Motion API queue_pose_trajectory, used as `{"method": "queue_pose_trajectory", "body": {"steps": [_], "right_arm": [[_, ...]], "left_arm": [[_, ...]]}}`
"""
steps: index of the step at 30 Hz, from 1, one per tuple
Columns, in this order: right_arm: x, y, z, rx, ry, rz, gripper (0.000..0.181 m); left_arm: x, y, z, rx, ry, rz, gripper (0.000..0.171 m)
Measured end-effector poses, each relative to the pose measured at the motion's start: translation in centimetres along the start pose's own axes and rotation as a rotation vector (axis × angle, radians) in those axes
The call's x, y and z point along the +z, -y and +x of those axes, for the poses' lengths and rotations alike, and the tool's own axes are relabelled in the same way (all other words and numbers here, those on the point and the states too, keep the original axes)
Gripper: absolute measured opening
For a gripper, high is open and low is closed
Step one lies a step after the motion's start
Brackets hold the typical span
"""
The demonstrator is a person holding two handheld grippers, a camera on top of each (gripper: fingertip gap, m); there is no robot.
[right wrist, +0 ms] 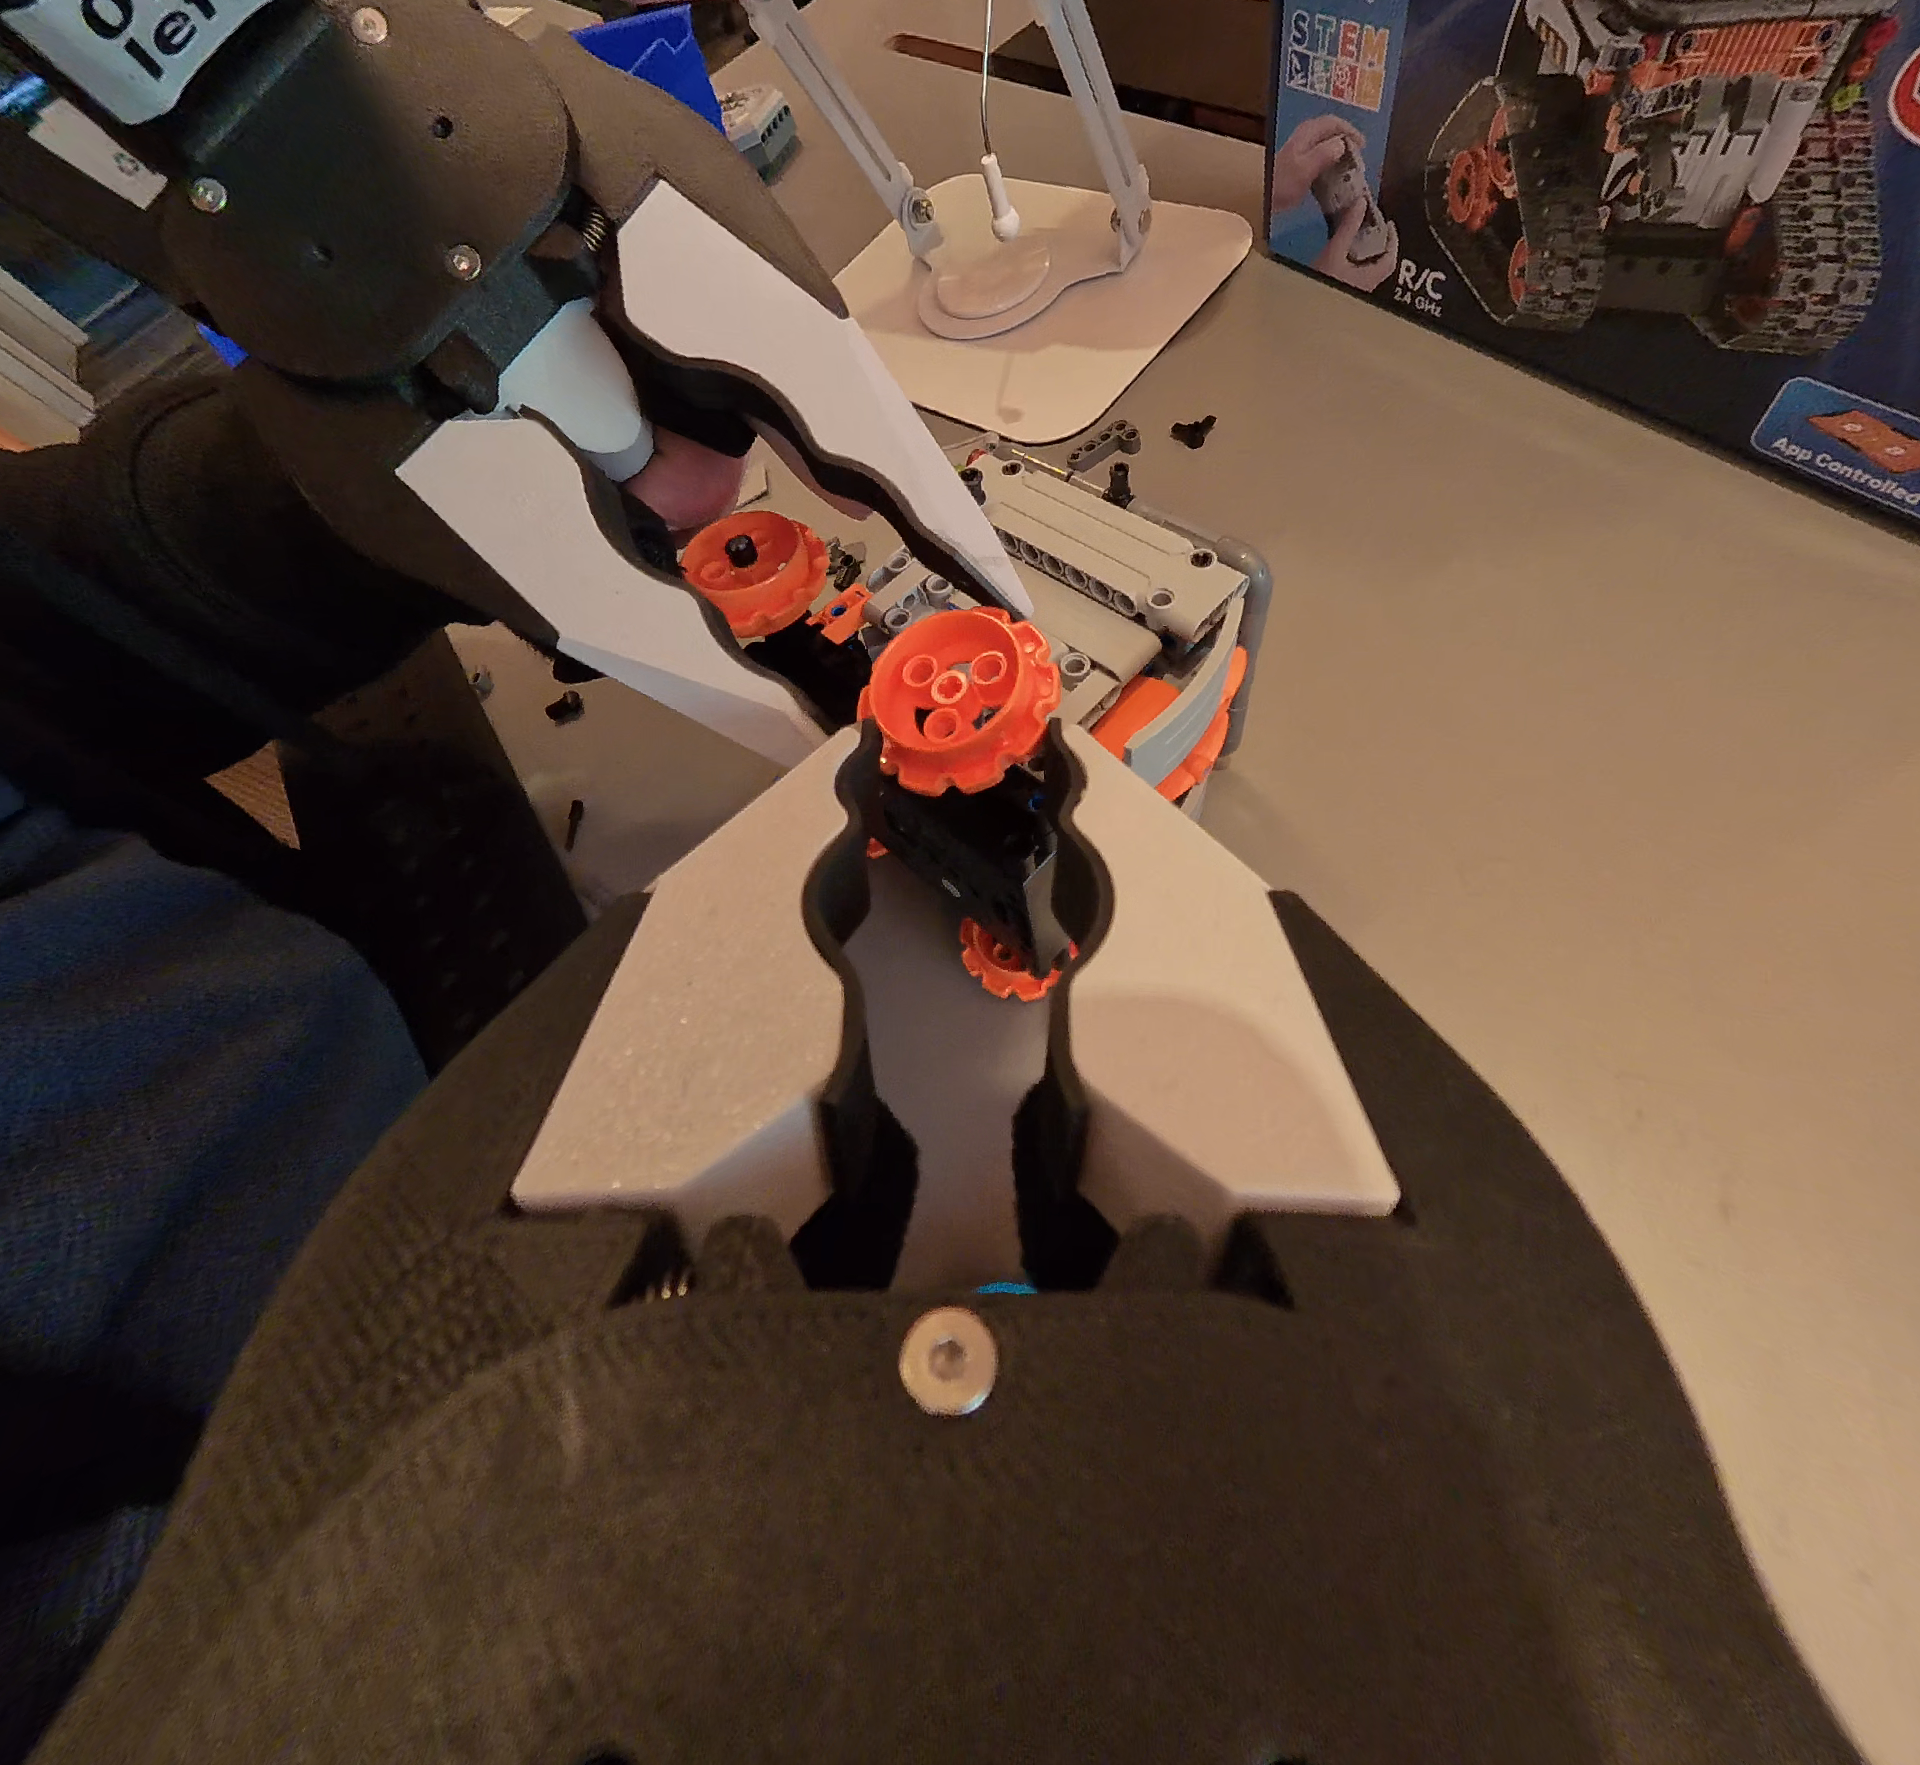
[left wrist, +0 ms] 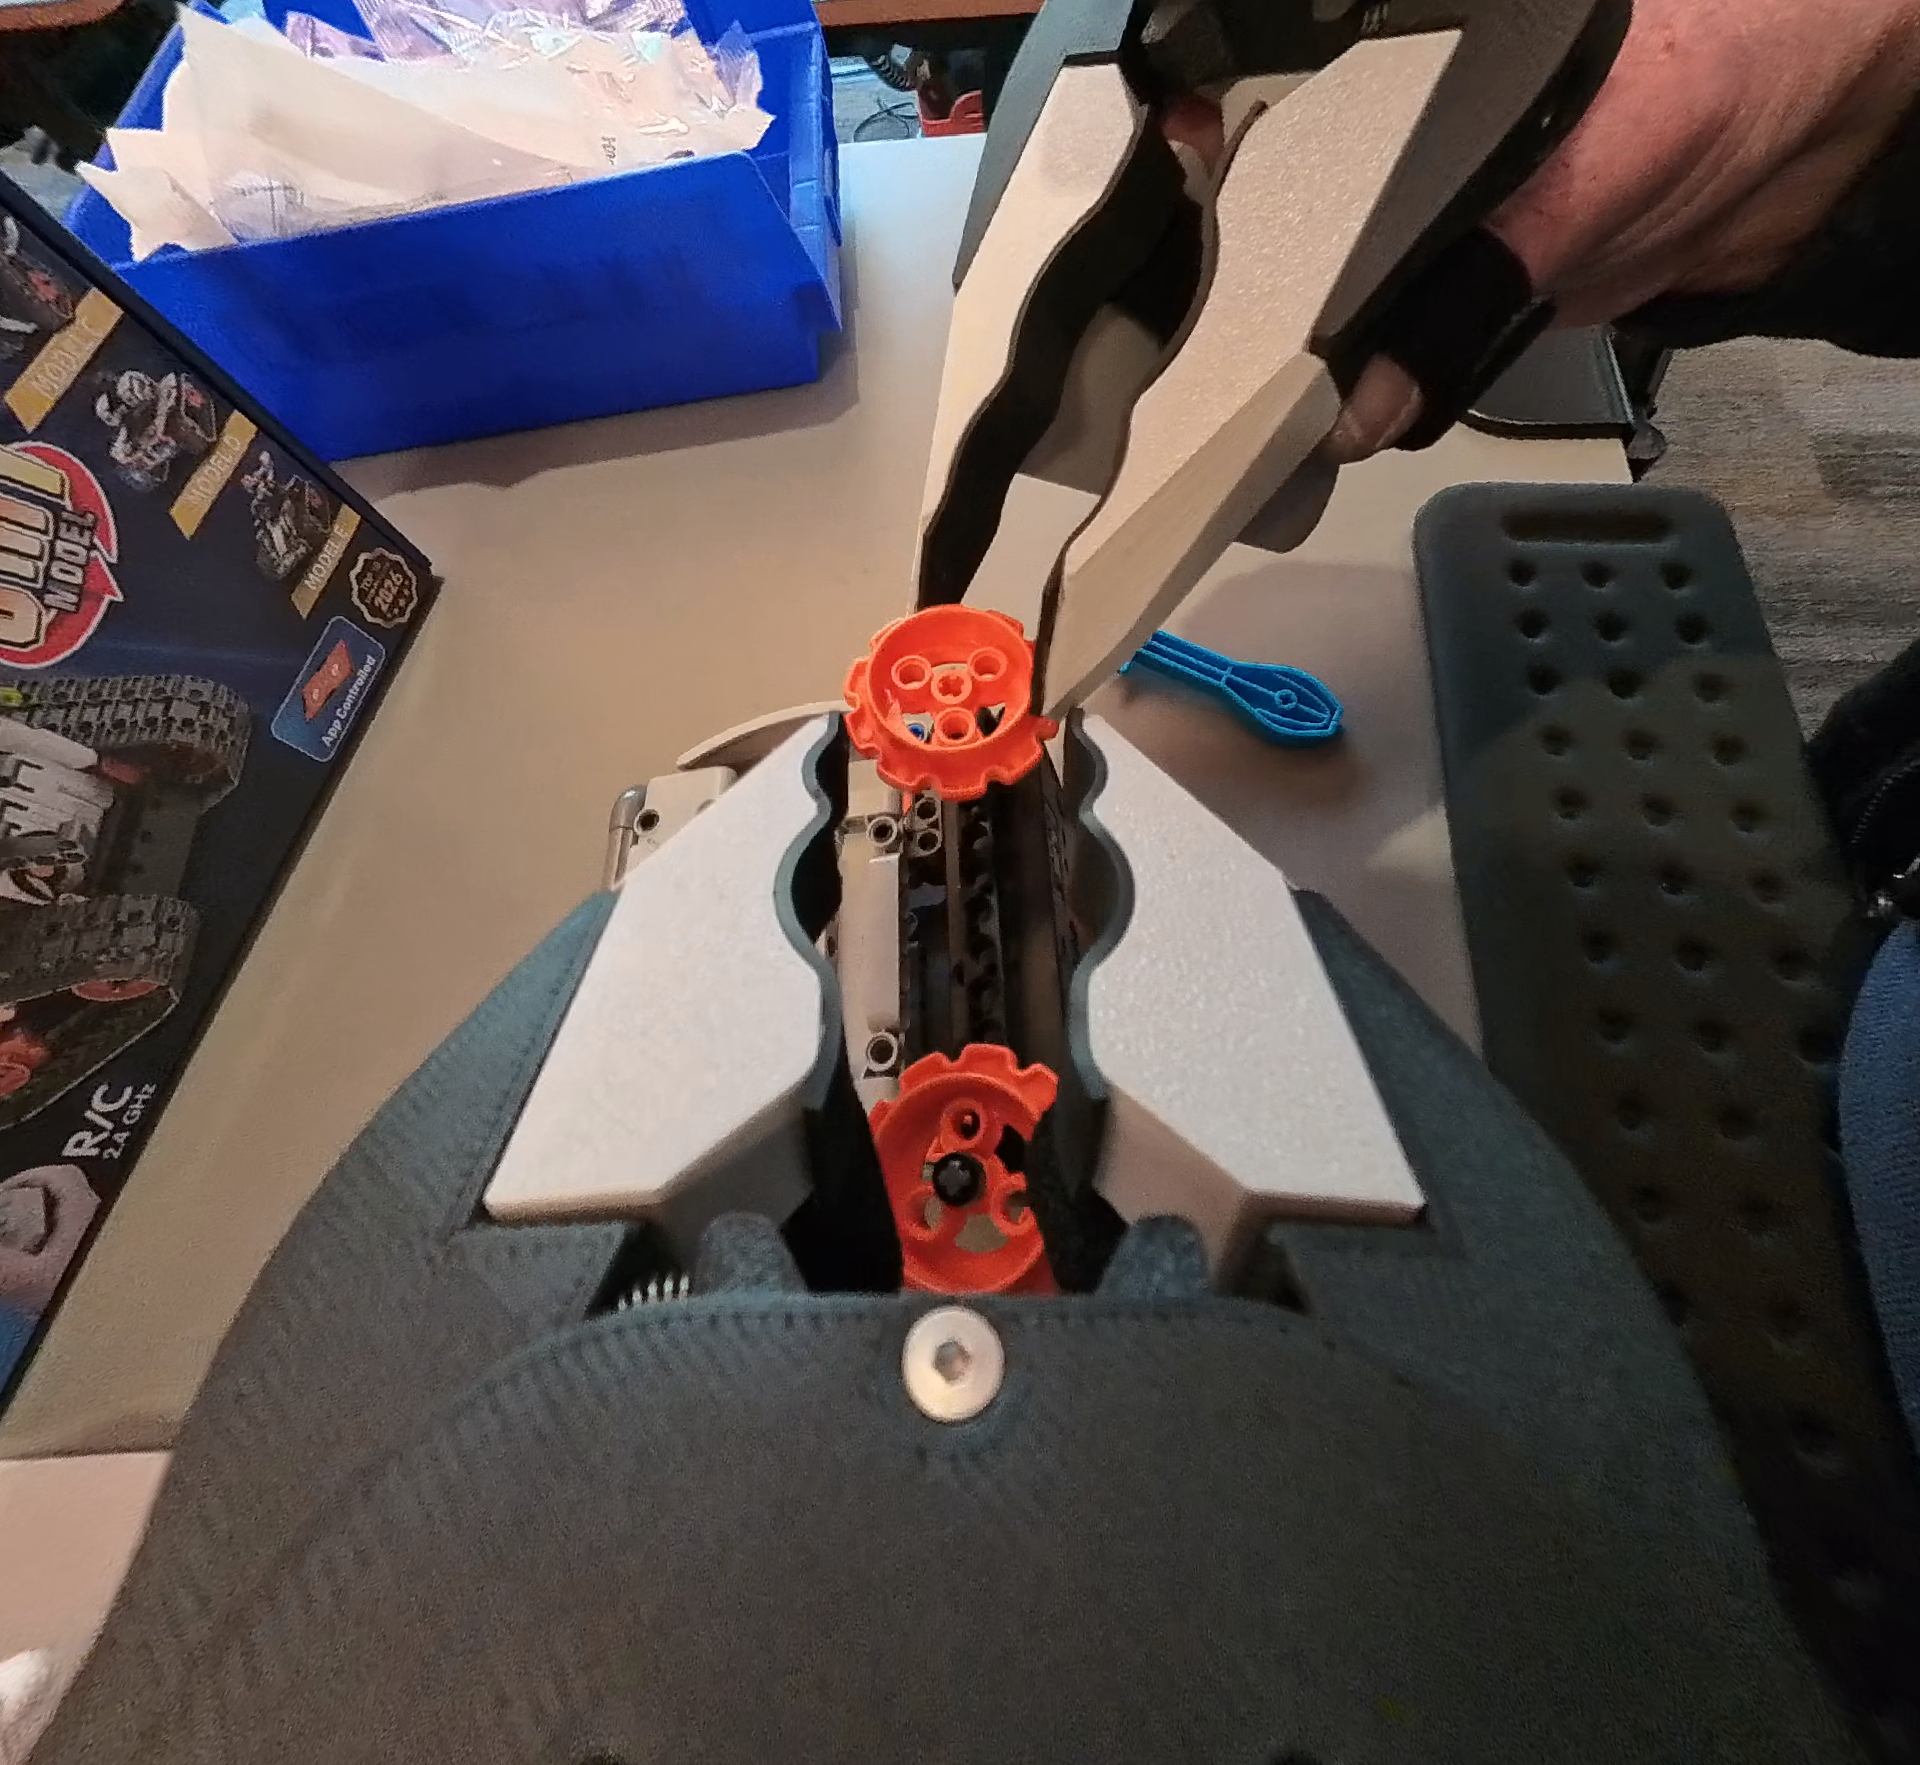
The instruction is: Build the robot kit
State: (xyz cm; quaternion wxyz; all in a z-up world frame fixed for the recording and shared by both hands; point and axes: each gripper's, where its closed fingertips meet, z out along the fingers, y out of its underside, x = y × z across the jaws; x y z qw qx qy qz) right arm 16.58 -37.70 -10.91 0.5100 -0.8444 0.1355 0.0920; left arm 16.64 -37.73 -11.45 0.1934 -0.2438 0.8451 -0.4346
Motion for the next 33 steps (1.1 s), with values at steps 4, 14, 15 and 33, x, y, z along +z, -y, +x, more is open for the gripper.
{"method": "queue_pose_trajectory", "body": {"steps": [4,14,15,33], "right_arm": [[0.18,-0.12,0.15,0.012,-0.001,-0.01,0.029],[0.37,-0.22,0.12,0.087,0.056,0.009,0.029],[0.36,-0.24,0.09,0.098,0.067,0.01,0.029],[0.59,-0.22,0.0,0.089,0.119,-0.007,0.028]], "left_arm": [[0.13,-0.22,-0.06,-0.028,-0.022,-0.004,0.04],[0.1,-0.3,-0.12,-0.042,-0.047,-0.004,0.04],[0.09,-0.29,-0.11,-0.043,-0.051,-0.005,0.04],[-0.09,-0.58,-0.2,-0.052,-0.071,-0.013,0.039]]}}
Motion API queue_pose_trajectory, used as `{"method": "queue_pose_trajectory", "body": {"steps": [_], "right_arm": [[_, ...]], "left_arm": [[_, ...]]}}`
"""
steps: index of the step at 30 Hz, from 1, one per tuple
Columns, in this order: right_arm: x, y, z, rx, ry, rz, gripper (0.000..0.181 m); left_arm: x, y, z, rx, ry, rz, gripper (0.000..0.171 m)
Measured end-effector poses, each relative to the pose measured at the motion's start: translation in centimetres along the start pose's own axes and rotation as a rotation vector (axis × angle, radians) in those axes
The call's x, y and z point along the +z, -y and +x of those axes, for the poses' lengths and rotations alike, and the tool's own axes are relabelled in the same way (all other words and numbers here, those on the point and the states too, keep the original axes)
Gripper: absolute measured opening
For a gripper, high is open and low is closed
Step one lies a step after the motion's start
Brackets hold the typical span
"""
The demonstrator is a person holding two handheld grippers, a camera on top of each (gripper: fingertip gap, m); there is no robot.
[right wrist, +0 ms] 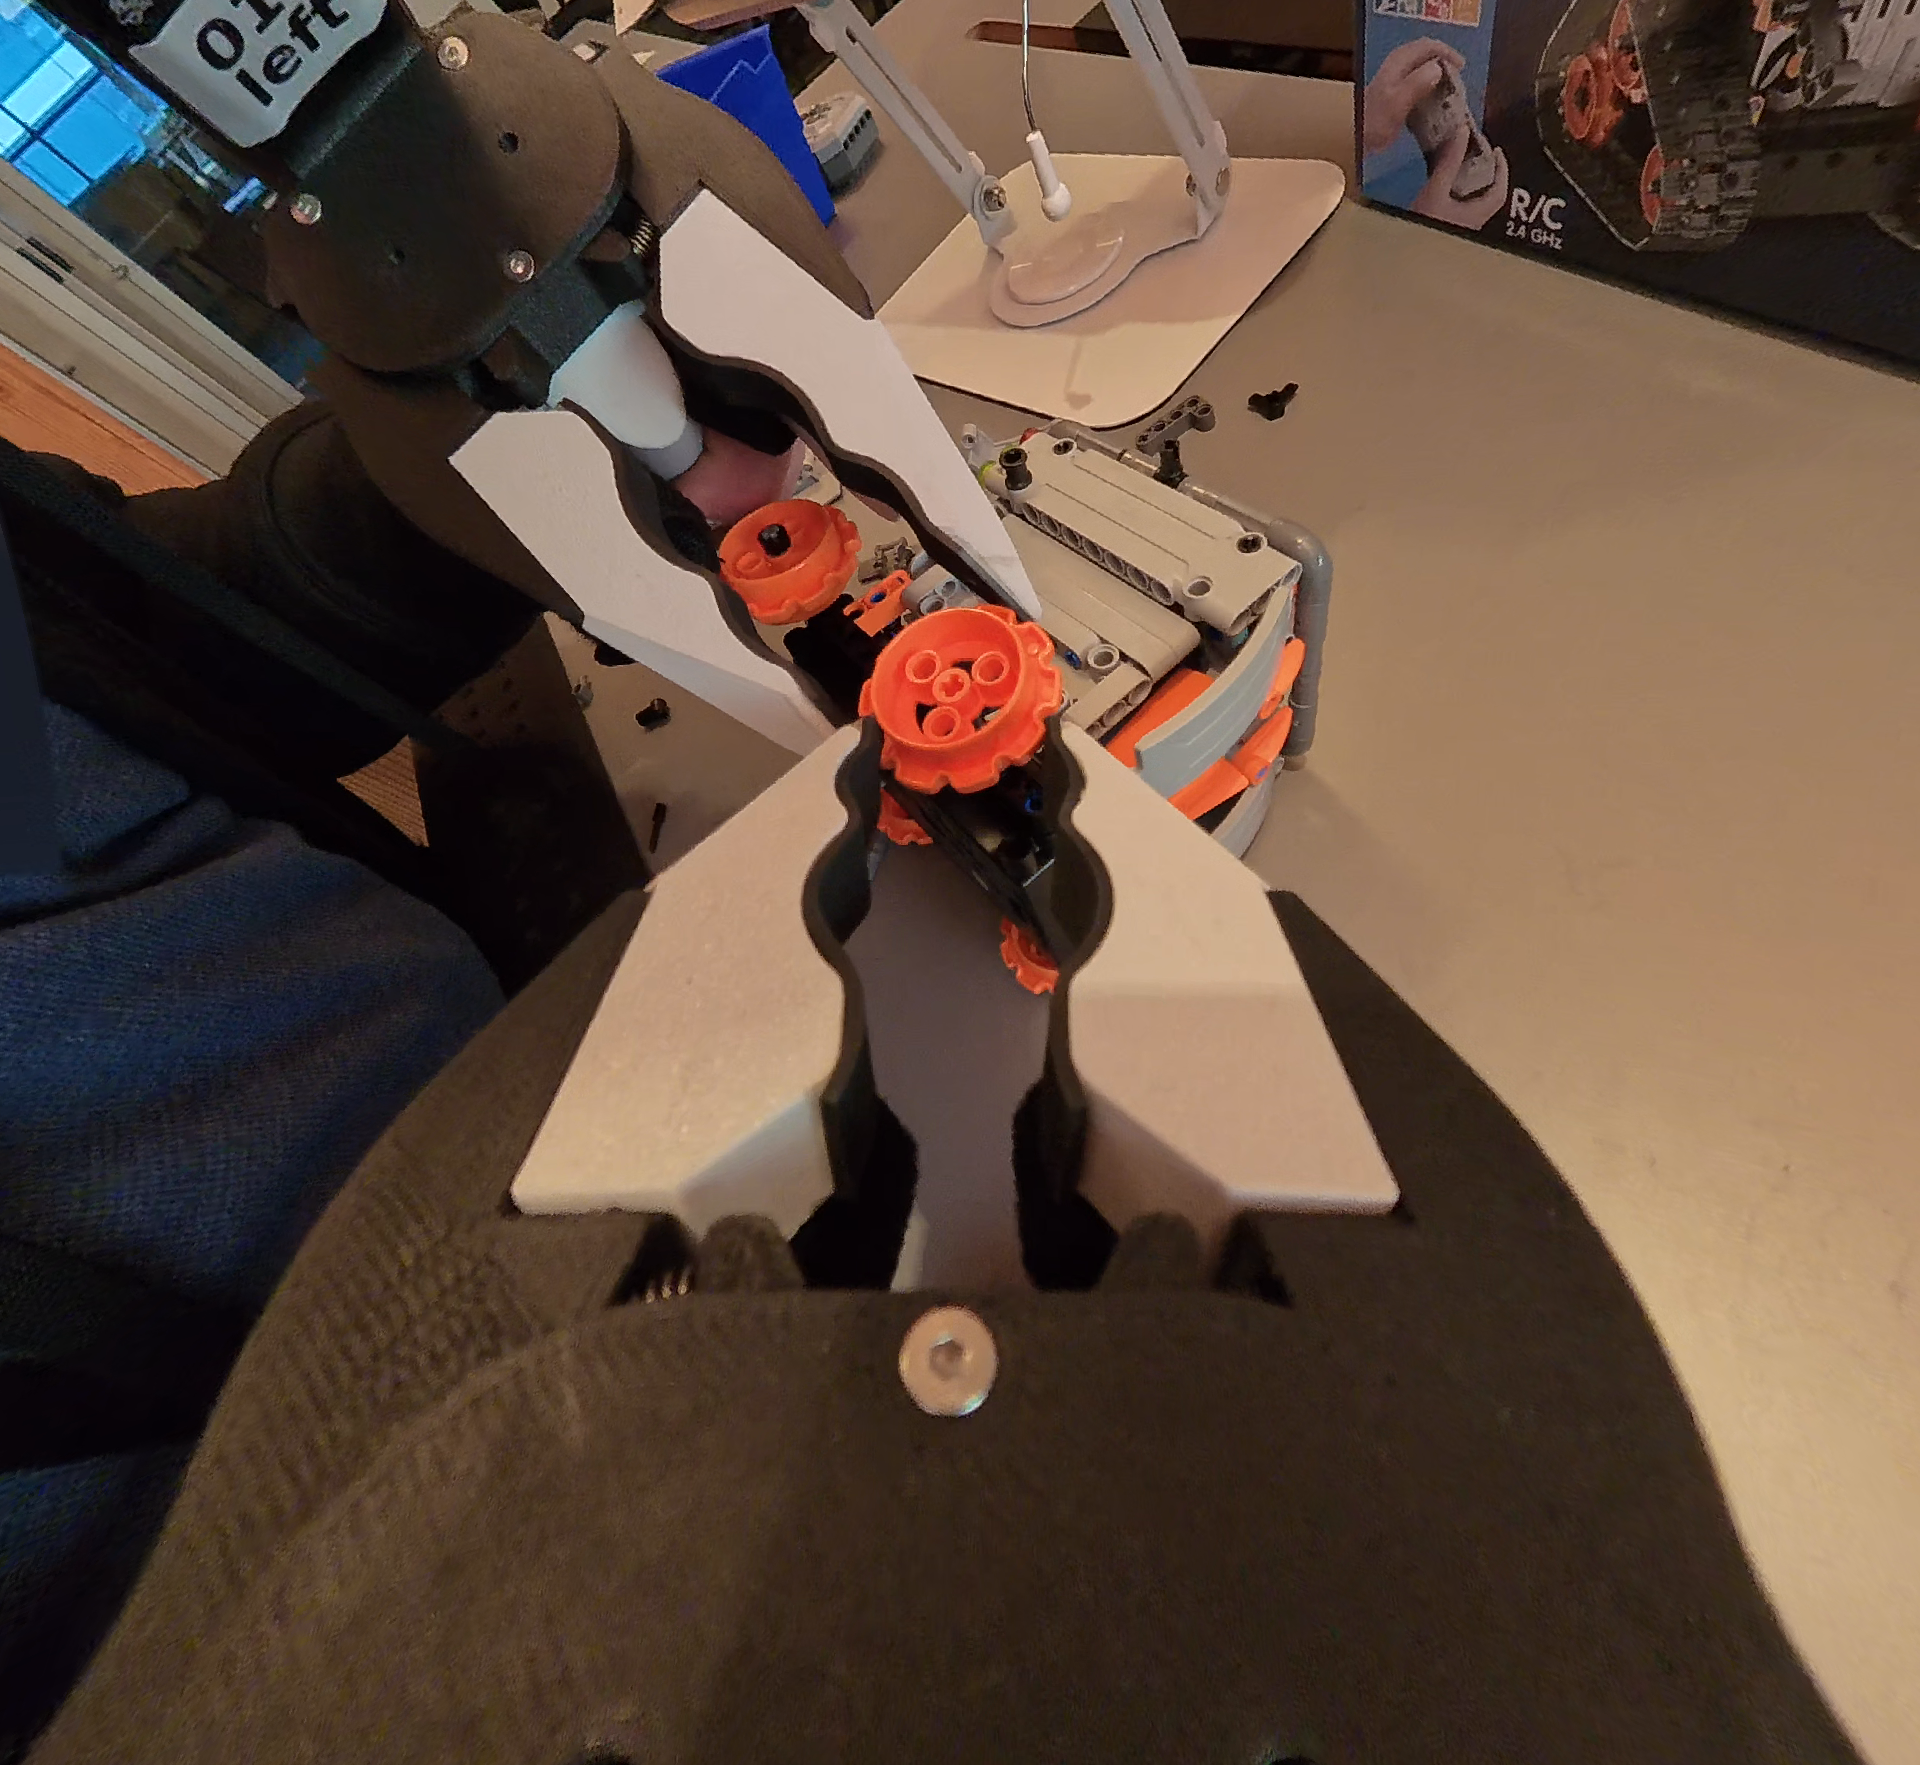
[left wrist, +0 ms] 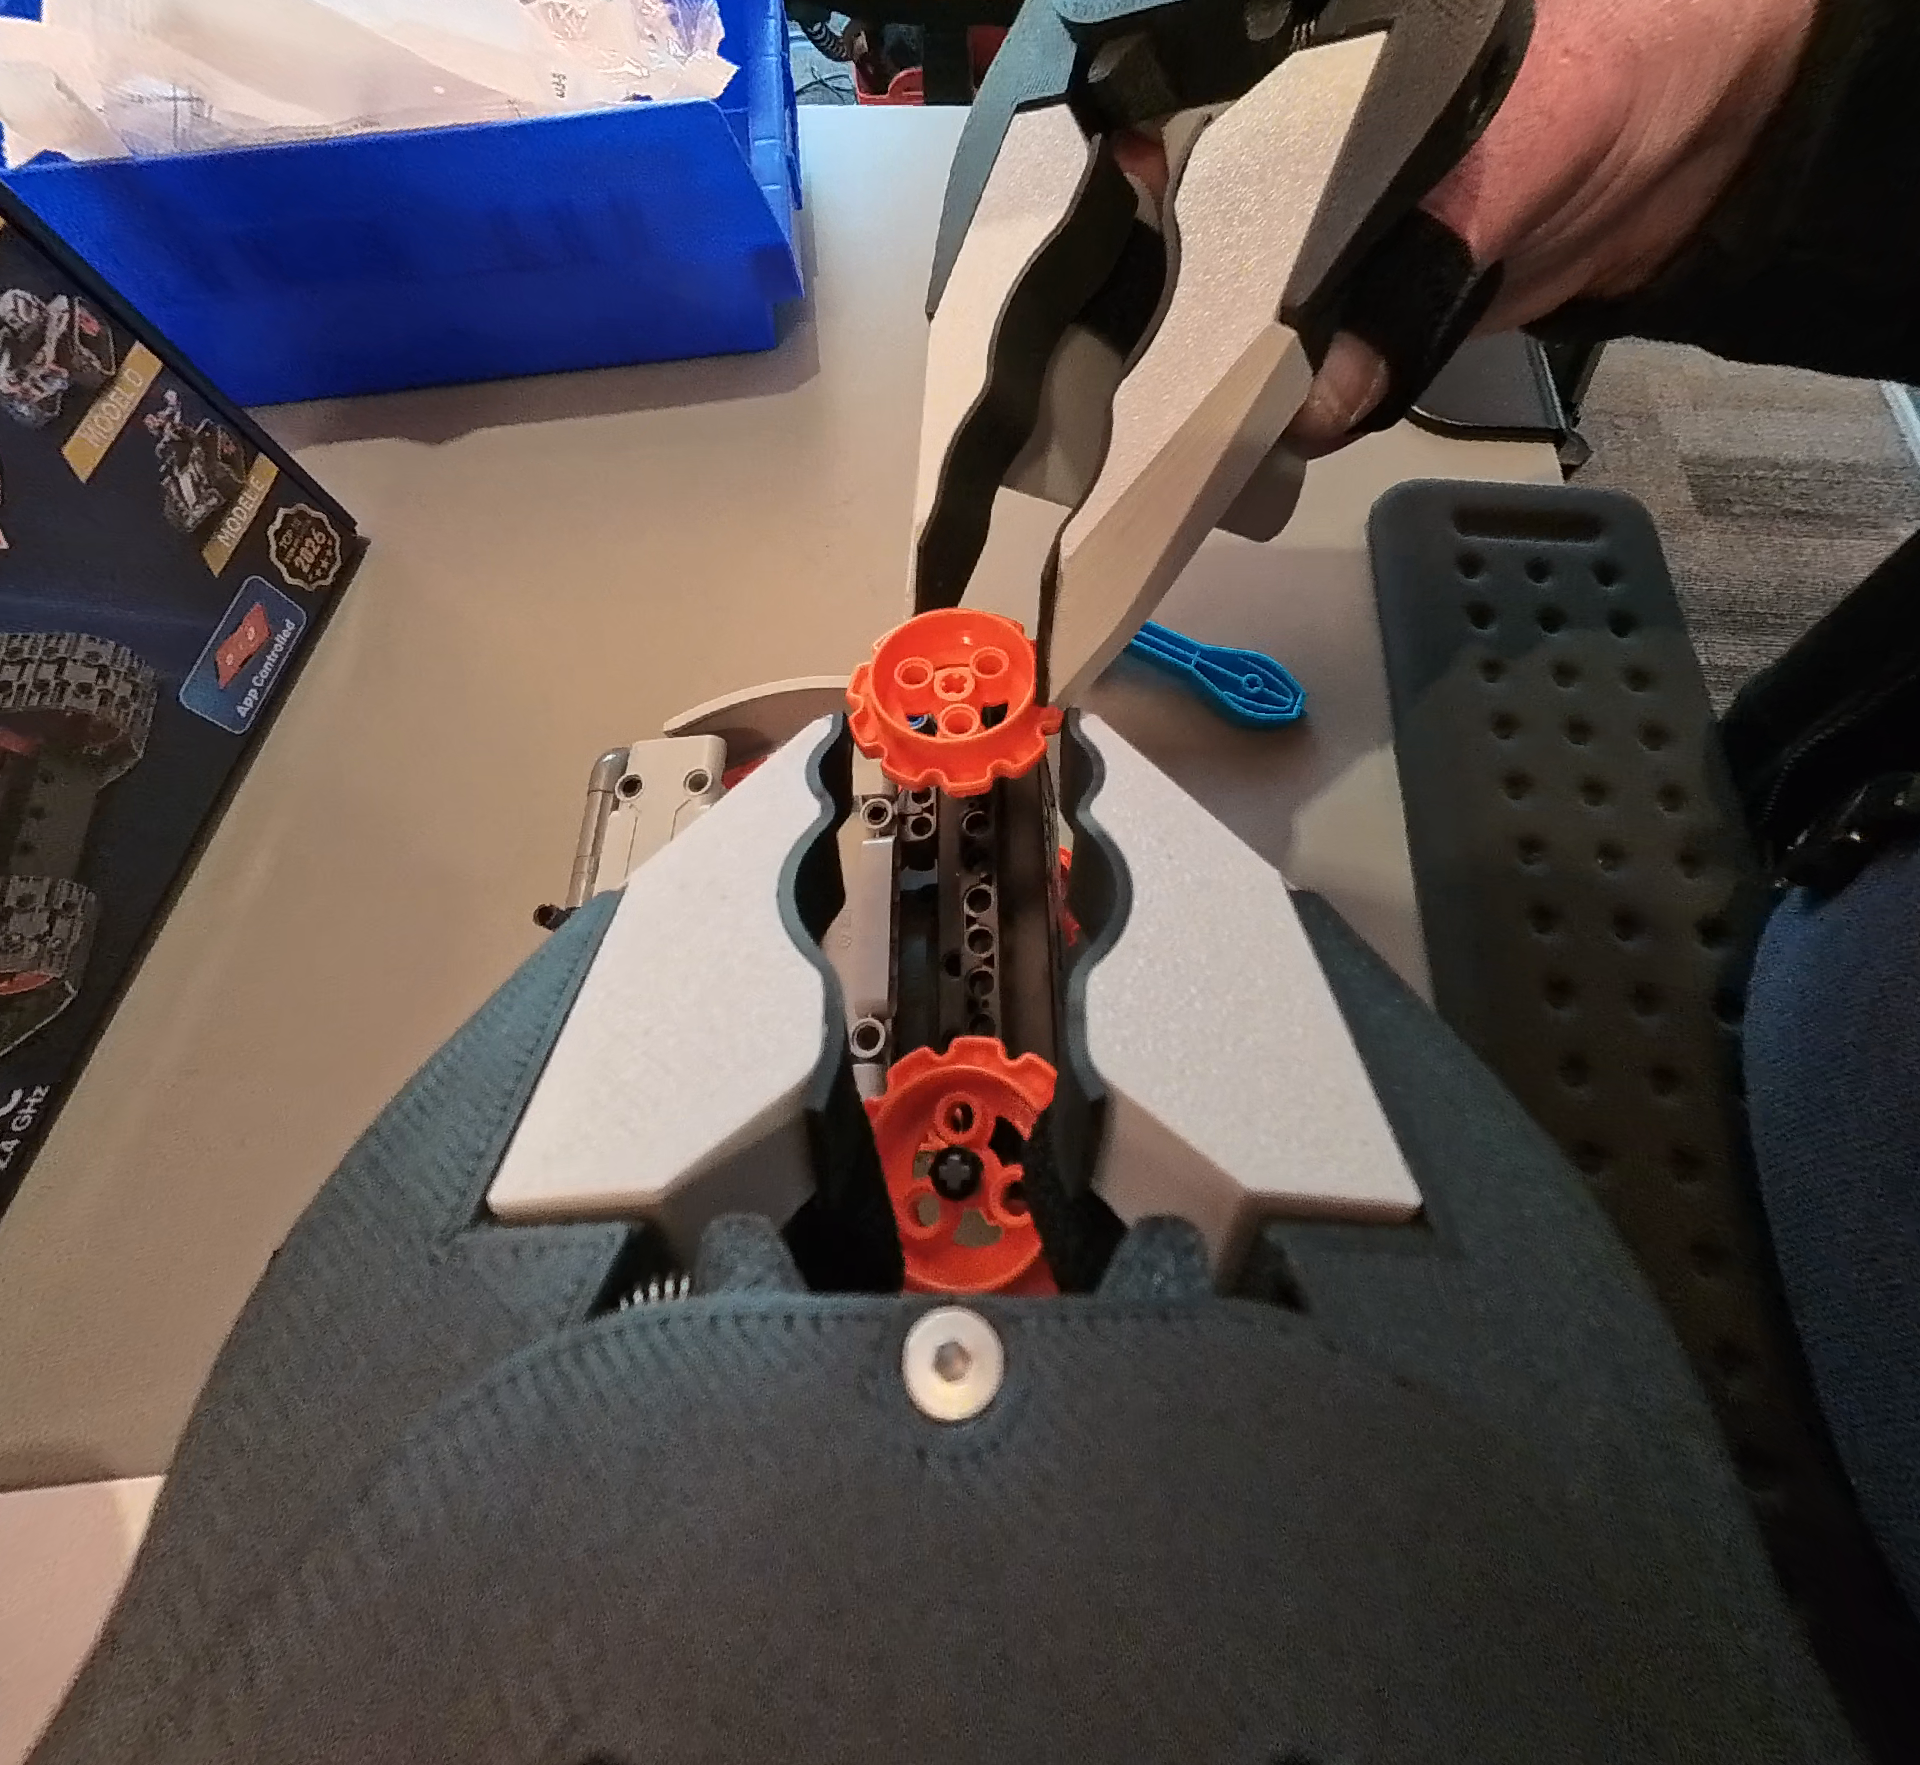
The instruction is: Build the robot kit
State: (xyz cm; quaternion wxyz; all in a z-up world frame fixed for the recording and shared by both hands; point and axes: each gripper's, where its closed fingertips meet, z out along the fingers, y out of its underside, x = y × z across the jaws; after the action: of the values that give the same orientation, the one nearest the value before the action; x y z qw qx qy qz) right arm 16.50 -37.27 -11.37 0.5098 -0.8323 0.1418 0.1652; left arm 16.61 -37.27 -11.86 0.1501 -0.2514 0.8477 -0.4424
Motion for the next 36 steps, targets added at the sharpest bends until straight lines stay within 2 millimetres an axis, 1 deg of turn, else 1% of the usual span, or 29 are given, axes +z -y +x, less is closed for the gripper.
{"method": "queue_pose_trajectory", "body": {"steps": [9,15,18,21,36], "right_arm": [[0.02,-0.06,-0.04,-0.075,-0.056,-0.047,0.027],[0.01,-0.17,0.05,-0.097,-0.09,-0.058,0.027],[0.03,-0.25,0.0,-0.101,-0.094,-0.047,0.027],[0.01,-0.22,0.12,-0.122,-0.117,-0.064,0.027],[-0.08,-0.25,0.47,-0.008,-0.038,-0.103,0.026]], "left_arm": [[0.02,-0.2,0.06,-0.003,0.014,0.019,0.038],[0.08,-0.29,-0.03,0.05,0.045,-0.013,0.038],[0.09,-0.31,0.02,0.052,0.061,0.005,0.038],[0.19,-0.35,-0.11,0.08,0.074,-0.03,0.038],[0.55,-0.31,-0.24,0.001,0.007,-0.085,0.038]]}}
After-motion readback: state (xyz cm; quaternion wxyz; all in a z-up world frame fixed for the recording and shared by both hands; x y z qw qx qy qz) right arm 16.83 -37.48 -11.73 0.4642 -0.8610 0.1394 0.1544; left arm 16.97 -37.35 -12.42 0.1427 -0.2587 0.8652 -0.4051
